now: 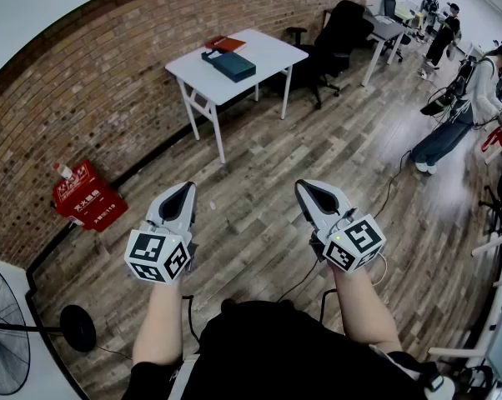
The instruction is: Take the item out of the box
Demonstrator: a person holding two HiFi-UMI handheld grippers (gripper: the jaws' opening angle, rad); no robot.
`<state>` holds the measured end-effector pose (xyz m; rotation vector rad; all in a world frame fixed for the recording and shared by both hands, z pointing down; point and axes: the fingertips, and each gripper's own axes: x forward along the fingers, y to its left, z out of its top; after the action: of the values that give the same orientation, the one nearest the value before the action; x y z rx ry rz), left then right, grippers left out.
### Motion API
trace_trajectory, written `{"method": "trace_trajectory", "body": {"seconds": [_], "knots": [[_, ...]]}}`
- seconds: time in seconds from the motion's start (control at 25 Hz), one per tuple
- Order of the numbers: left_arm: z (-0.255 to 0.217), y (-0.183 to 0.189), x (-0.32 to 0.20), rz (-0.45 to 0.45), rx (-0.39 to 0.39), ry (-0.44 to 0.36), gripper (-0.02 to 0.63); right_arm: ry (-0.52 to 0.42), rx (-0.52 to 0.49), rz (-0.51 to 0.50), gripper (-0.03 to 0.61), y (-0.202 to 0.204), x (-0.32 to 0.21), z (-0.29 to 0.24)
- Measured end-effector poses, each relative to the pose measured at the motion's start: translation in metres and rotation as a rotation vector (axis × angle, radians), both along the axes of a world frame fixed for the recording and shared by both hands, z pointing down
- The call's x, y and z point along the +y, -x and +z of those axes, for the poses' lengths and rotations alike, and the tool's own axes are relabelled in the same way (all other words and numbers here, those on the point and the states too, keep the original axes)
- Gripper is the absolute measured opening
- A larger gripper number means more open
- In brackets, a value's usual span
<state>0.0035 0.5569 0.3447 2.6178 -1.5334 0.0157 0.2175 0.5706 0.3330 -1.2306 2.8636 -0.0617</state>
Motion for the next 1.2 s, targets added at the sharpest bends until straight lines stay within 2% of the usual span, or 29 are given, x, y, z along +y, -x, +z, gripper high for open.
{"method": "trace_trajectory", "body": {"seconds": [0.28, 0.48, 0.72, 0.84, 1.08, 1.2], "knots": [[0.003, 0.003, 0.0, 0.029, -0.004, -0.001, 0.006, -0.001, 0.0, -0.002, -0.003, 0.012, 0.001, -0.002], [0.027, 0.006, 0.015, 0.091, -0.03, 0.039, 0.006, 0.024, 0.034, 0.01, -0.003, 0.029, 0.003, 0.013], [0.038, 0.054, 0.03, 0.082, -0.011, 0.039, 0.006, 0.013, 0.056, -0.081, 0.0, 0.083, 0.034, 0.019], [0.038, 0.079, 0.026, 0.064, -0.008, 0.035, 0.006, 0.02, 0.044, -0.087, 0.0, 0.103, 0.038, 0.019], [0.027, 0.096, 0.004, 0.076, -0.026, 0.013, 0.006, 0.075, 0.055, -0.087, 0.0, 0.116, 0.02, 0.028], [0.026, 0.105, -0.019, 0.051, -0.003, 0.018, 0.006, 0.087, 0.043, -0.085, 0.0, 0.116, -0.005, 0.036]]}}
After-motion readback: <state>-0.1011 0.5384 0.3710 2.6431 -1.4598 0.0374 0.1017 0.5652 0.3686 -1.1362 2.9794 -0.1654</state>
